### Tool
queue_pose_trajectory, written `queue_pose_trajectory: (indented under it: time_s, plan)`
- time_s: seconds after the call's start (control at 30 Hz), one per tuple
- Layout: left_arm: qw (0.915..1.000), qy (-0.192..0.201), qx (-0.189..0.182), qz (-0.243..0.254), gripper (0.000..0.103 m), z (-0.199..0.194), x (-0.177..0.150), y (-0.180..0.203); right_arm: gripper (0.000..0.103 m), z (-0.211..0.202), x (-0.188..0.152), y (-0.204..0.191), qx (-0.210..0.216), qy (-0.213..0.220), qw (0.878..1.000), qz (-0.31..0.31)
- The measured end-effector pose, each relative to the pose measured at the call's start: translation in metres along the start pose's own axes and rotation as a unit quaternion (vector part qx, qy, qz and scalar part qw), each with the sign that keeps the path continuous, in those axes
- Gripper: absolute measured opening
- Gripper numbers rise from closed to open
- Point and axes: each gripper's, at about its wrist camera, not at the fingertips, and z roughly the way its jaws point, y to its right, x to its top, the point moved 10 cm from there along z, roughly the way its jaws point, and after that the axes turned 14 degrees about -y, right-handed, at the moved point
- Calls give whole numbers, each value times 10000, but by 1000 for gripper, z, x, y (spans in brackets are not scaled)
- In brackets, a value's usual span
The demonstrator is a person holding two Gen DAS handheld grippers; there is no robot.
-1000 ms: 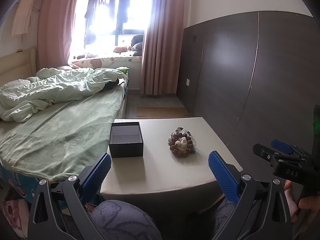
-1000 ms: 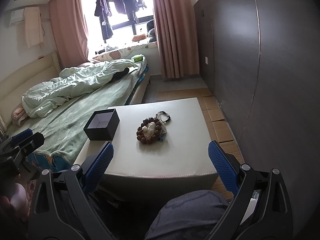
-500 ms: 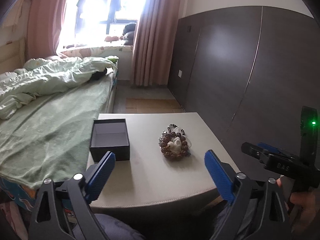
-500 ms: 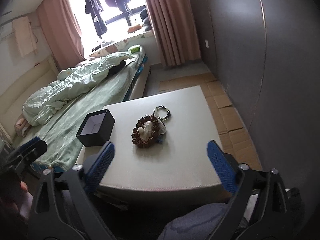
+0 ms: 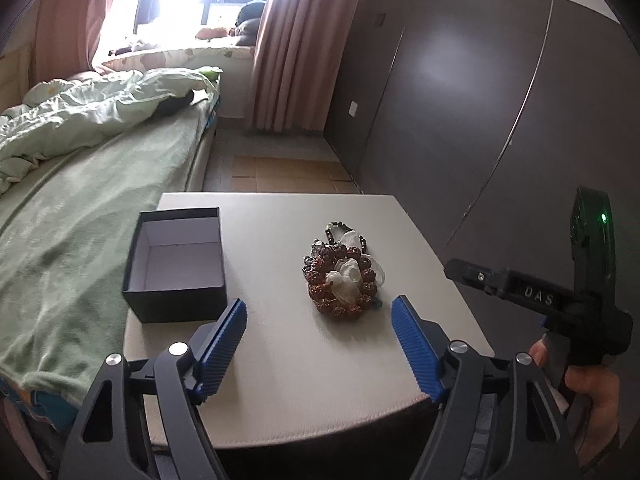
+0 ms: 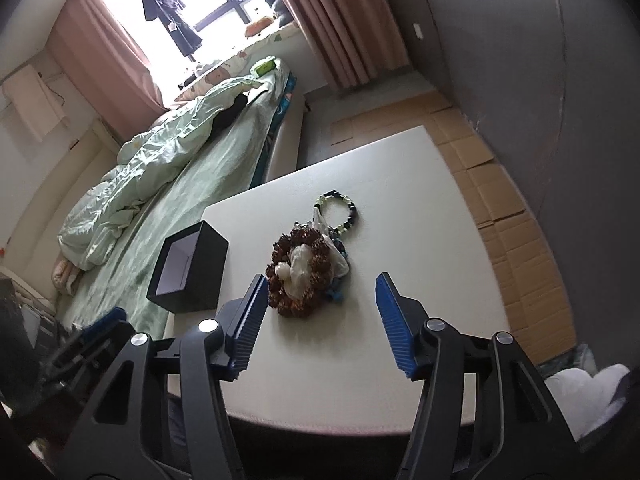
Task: Organize jewelry
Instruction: 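Move the left tool to the brown bead bracelet and close on it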
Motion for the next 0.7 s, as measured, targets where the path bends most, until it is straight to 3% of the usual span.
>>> queue_pose_trajectory:
  time_s: [0.27,0.37,0.47,0.7]
  plan:
    - [9990,-421,-150,-50,63,52,16,-4,51,31,27,1,384,-190,9989,171]
    - [9978,-612,-245,-19,61,73,21,-5,48,45,27,5,782,-194,9963,306]
    - [9970,-725,-260,82,60,92,31,-6,44,62,26,13,1083,-474,9905,708]
    - [9939,-1034,-380,98,60,135,39,-8,44,64,27,28,1178,-537,9861,1045]
